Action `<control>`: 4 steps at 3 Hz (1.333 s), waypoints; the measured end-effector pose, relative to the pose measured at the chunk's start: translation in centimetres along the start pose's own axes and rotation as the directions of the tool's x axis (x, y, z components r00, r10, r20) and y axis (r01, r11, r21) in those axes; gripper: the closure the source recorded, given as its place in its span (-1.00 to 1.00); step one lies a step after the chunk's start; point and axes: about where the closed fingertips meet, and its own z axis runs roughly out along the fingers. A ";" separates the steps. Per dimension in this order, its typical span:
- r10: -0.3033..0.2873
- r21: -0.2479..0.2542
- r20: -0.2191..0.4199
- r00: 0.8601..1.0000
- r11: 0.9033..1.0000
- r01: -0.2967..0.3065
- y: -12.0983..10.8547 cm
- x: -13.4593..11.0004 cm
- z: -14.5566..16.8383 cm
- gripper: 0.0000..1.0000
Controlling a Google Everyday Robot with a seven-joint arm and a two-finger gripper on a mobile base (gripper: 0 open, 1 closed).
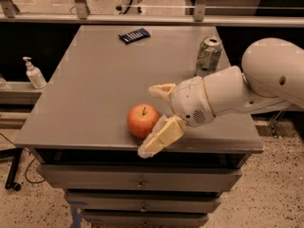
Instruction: Move apple near 7up can
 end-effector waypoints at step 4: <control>0.044 0.084 -0.010 0.999 0.996 -0.043 -1.0 2.4 -0.6 0.30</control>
Offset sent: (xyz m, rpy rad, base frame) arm 0.0179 -0.0217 -0.0204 -0.0261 -0.0333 -0.0771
